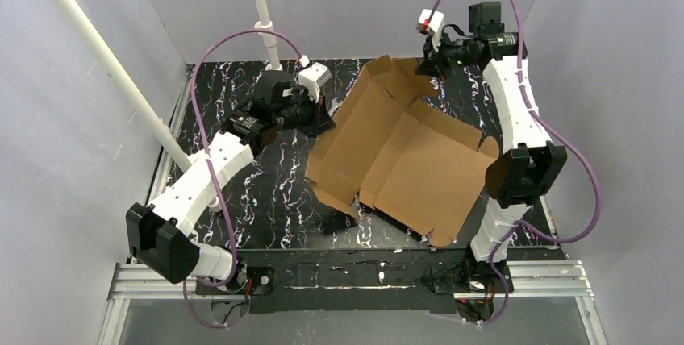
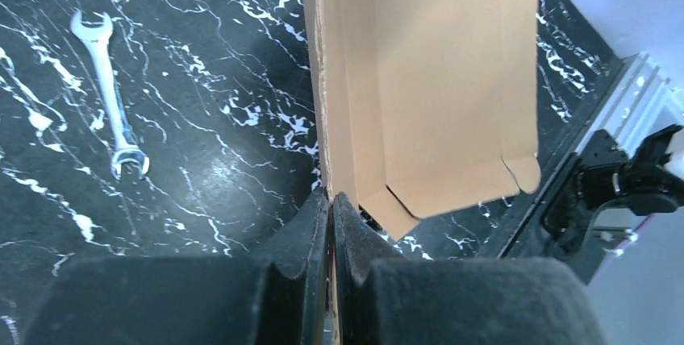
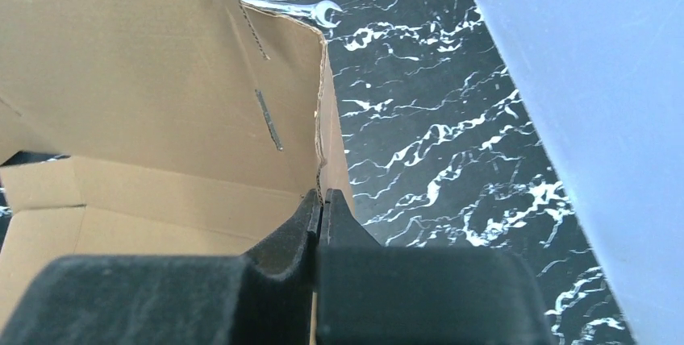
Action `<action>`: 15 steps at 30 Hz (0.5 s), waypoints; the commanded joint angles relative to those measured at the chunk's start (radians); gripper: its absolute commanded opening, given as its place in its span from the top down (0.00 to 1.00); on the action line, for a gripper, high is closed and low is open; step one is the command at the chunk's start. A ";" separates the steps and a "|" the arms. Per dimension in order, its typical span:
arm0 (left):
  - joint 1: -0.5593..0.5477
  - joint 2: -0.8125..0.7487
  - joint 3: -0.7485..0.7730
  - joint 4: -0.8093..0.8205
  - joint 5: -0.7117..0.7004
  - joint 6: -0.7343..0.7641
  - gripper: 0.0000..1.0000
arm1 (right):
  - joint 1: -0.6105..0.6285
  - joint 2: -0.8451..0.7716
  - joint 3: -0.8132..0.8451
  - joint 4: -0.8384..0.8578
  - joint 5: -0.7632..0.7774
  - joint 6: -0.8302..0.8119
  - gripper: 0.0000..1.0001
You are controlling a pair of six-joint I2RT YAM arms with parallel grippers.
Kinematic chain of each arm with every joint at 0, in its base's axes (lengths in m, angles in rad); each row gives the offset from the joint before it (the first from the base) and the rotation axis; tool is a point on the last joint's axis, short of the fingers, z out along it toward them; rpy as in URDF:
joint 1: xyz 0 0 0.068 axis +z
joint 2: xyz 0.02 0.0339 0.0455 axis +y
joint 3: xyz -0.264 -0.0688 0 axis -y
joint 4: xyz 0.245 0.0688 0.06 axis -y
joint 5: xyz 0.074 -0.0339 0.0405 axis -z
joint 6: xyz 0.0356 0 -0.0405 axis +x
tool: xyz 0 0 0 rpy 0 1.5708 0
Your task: Fold the paper box
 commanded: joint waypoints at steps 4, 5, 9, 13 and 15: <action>0.002 0.018 -0.099 0.099 0.058 -0.275 1.00 | 0.082 0.037 0.098 -0.084 0.177 -0.047 0.99; 0.002 0.022 -0.121 0.116 0.053 -0.330 1.00 | 0.094 0.041 0.088 -0.083 0.195 -0.050 0.99; 0.002 0.059 -0.222 0.179 0.056 -0.509 1.00 | 0.151 0.067 0.062 -0.076 0.248 -0.044 0.99; 0.002 0.045 -0.337 0.256 0.001 -0.642 1.00 | 0.194 0.101 0.050 -0.037 0.298 -0.001 0.99; -0.004 0.018 -0.390 0.275 -0.049 -0.694 1.00 | 0.197 0.121 0.048 -0.018 0.293 0.039 0.98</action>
